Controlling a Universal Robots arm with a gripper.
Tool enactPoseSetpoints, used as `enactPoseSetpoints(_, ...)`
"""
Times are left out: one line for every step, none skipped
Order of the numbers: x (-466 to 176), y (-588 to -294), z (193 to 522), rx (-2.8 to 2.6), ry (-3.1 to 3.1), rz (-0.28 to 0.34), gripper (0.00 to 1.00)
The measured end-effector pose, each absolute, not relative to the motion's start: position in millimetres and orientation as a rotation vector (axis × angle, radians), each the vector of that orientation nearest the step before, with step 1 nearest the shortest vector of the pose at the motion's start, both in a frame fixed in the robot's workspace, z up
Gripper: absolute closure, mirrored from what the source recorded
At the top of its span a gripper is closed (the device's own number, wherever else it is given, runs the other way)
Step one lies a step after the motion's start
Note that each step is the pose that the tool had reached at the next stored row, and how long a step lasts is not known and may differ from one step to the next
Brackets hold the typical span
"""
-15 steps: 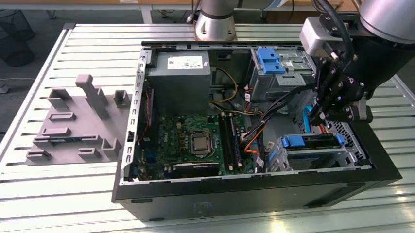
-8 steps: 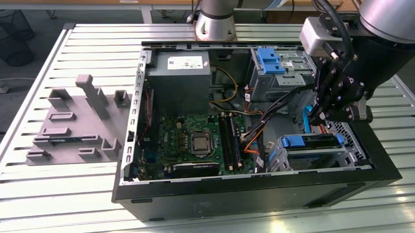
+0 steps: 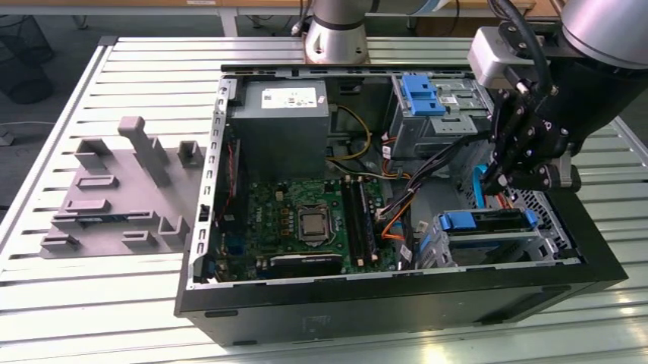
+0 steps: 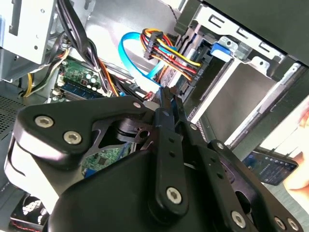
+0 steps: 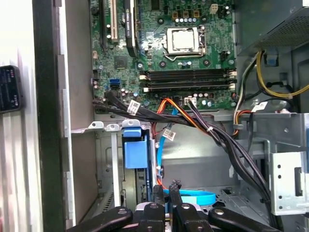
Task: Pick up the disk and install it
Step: 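Insert the second disk wire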
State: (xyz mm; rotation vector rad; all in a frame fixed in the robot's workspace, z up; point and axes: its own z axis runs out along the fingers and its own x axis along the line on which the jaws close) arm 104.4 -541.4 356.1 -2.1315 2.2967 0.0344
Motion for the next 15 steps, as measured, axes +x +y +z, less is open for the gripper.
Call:
enactPoseSetpoints(104.4,-542.0,356.1,-2.127,2.291,0.046,0.84)
enactPoseSetpoints(104.4,-542.8,355.8,-2.123,2.287,0.055,0.84)
enactPoseSetpoints(104.4,-543.7,355.3,-2.122,2.286,0.058,0.84)
enactPoseSetpoints(104.4,-545.0,354.9,-2.121,2.286,0.058,0.84)
enactPoseSetpoints(104.4,-546.1,354.3,-2.121,2.286,0.059,0.84)
enactPoseSetpoints(104.4,-547.5,353.8,-2.121,2.286,0.059,0.84)
enactPoseSetpoints(104.4,-548.8,353.1,-2.121,2.286,0.059,0.84)
enactPoseSetpoints(104.4,-549.9,352.2,-2.121,2.286,0.059,0.84)
enactPoseSetpoints(104.4,-550.6,351.5,-2.121,2.285,0.060,0.84)
enactPoseSetpoints(104.4,-551.2,350.8,-2.120,2.284,0.062,0.84)
enactPoseSetpoints(104.4,-551.7,350.1,-2.119,2.283,0.064,0.84)
enactPoseSetpoints(104.4,-552.4,349.3,-2.119,2.283,0.064,0.84)
enactPoseSetpoints(104.4,-553.3,348.7,-2.119,2.283,0.064,0.84)
enactPoseSetpoints(104.4,-554.3,348.1,-2.119,2.283,0.064,0.84)
enactPoseSetpoints(104.4,-555.4,347.5,-2.119,2.283,0.064,0.84)
